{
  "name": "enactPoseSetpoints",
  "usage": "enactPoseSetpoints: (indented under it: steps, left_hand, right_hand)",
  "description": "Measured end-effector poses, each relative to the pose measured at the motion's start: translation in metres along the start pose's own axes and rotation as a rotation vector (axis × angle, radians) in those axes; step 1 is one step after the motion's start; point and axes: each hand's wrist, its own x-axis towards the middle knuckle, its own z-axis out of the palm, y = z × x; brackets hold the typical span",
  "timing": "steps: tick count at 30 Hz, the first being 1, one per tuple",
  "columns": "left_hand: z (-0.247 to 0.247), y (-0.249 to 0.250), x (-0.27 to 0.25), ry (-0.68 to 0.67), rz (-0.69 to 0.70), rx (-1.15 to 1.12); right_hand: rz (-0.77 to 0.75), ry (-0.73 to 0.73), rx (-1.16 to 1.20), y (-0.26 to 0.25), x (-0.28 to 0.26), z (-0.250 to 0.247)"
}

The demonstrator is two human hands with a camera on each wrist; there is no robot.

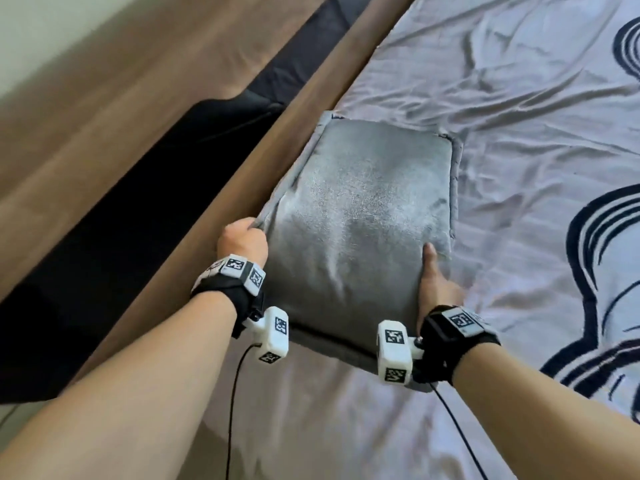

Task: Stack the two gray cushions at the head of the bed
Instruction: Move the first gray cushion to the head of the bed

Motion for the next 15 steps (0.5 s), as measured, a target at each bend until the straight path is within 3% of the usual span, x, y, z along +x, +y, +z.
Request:
enactPoseSetpoints:
  steps: [4,9,15]
  left_hand:
    - [-0.017,0.028,0.029,0.03,0.129,-0.01]
    - [-0.022,0.038,0.072,-0.026,0.183,0.007]
    - [-0.013,-0.002,0.116,-0.163,0.005,0.232]
  right_hand:
    - [0.022,-0.051,0.038,-0.022,-0.015,0.021]
    - [-0.044,-0.025,0.093,-0.053,-0.022,0.049]
    - [-0.027,-0.019,-0.033,-0.036,-0.021,0.092]
